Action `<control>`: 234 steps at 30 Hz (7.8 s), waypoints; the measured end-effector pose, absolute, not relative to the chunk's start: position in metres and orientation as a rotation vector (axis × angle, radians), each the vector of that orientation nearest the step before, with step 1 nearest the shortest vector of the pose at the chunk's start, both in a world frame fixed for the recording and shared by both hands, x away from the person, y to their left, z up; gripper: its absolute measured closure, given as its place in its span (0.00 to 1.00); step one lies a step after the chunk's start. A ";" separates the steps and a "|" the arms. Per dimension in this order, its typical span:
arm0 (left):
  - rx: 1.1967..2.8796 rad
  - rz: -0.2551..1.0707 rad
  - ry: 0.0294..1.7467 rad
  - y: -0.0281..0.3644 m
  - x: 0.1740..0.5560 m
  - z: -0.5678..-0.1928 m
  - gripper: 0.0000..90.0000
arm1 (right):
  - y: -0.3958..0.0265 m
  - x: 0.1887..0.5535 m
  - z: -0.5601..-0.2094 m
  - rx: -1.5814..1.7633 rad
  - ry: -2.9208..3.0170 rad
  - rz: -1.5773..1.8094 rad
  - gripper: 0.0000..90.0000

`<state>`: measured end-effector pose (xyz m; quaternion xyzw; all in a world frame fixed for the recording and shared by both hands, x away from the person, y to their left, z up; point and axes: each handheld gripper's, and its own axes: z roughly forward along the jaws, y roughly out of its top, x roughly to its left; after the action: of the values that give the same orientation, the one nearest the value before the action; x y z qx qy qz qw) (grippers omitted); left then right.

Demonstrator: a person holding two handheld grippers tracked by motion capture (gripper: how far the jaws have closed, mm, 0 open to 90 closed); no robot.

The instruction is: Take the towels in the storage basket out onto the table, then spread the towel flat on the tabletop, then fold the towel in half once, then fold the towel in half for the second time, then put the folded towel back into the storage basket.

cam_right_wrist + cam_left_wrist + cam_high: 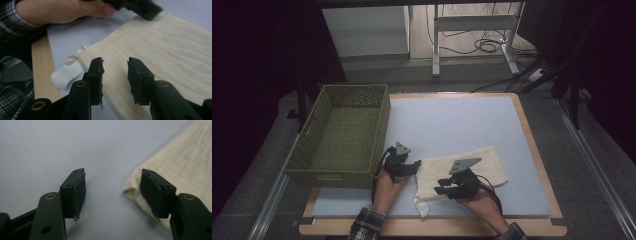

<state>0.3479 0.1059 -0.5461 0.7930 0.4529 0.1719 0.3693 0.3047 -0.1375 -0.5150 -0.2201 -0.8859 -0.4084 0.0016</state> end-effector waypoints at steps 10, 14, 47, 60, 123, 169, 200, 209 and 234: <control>2.040 0.440 1.160 0.106 0.348 -0.546 0.42 | -0.097 0.291 -0.525 -0.558 -2.789 -1.226 0.71; 2.041 0.440 1.160 0.106 0.348 -0.546 0.42 | -0.085 0.288 -0.528 -0.532 -2.822 -1.203 0.67; 1.963 0.377 1.051 0.108 0.343 -0.525 0.96 | -0.082 0.285 -0.517 -0.538 -2.834 -1.356 0.95; 1.968 0.412 0.920 0.070 0.357 -0.503 0.95 | -0.120 0.286 -0.493 -0.618 -2.809 -1.468 0.94; 2.097 0.283 0.646 -0.108 0.421 -0.496 0.75 | -0.307 0.296 -0.513 -1.268 -2.717 -1.543 0.90; 2.079 0.363 0.812 -0.014 0.394 -0.513 0.27 | -0.322 0.311 -0.511 -1.491 -2.887 -1.284 0.82; 2.189 0.139 0.871 -0.028 0.399 -0.529 0.82 | -0.311 0.298 -0.522 -1.546 -2.768 -1.259 0.73; 2.190 0.236 0.794 -0.029 0.392 -0.527 0.91 | -0.312 0.297 -0.522 -1.466 -2.698 -1.313 0.91; 2.122 0.315 0.802 0.018 0.387 -0.481 0.91 | -0.275 0.303 -0.486 -1.274 -2.725 -1.457 0.91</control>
<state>0.3869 0.0178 -0.4807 0.8438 0.3190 0.1253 0.4129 0.3033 -0.2752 -0.4864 -0.3792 -0.8112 -0.4338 -0.1001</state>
